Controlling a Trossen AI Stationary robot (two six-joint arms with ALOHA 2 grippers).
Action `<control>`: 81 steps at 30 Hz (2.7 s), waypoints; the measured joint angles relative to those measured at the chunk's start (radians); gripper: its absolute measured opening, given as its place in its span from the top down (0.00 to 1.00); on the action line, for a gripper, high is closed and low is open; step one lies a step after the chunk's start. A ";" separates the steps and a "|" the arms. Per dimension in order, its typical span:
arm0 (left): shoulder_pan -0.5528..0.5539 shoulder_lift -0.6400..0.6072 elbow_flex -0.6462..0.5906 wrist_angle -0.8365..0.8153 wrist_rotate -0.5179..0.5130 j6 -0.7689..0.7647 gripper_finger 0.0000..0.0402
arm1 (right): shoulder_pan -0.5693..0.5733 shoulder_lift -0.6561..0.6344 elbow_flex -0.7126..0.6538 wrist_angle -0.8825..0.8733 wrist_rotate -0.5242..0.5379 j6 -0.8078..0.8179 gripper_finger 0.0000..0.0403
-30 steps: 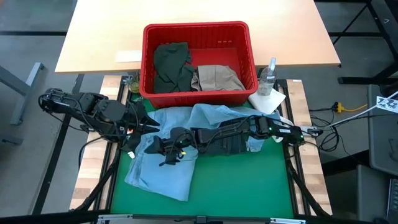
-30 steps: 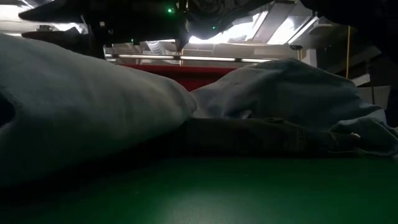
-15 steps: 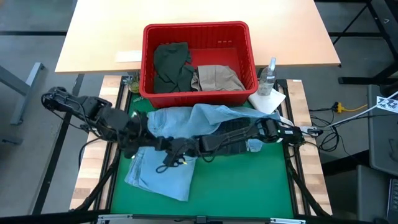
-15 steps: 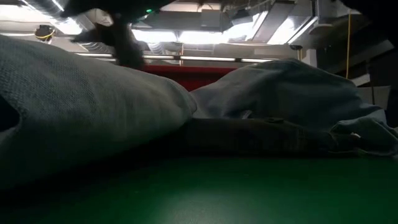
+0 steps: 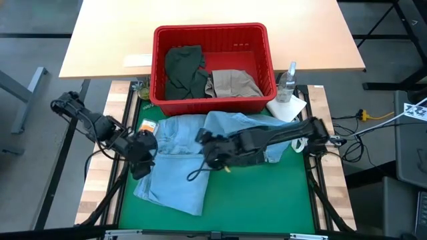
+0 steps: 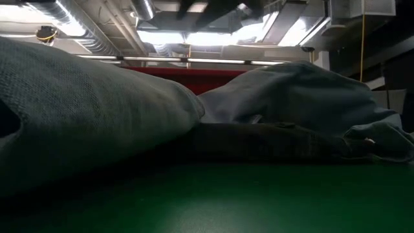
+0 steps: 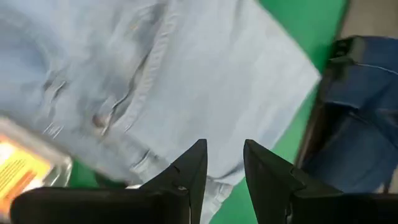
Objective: Fold laundry
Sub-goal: Fold the light blue jeans
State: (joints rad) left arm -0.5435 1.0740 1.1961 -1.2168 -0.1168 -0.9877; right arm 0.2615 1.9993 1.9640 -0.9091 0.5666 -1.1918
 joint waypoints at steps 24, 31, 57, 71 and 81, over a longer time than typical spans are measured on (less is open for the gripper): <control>-0.051 -0.051 -0.599 0.462 0.021 -0.336 0.75 | 0.141 -0.350 -0.369 -0.425 0.256 0.682 0.57; -0.051 -0.060 -0.682 0.572 -0.008 -0.366 0.75 | 0.151 -0.355 -0.461 -0.421 0.261 0.764 0.57; -0.069 -0.061 -0.693 0.542 0.059 -0.528 0.74 | 0.151 -0.354 -0.488 -0.374 0.234 0.772 0.57; -0.072 0.009 -0.692 0.549 0.035 -0.550 0.59 | 0.151 -0.353 -0.487 -0.372 0.232 0.771 0.57; -0.074 0.011 -0.692 0.578 0.079 -0.550 0.92 | 0.151 -0.353 -0.487 -0.368 0.231 0.771 0.57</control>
State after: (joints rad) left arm -0.6174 1.0850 0.5041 -0.6392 -0.0382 -1.5376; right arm 0.4126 1.6463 1.4769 -1.2771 0.7975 -0.4210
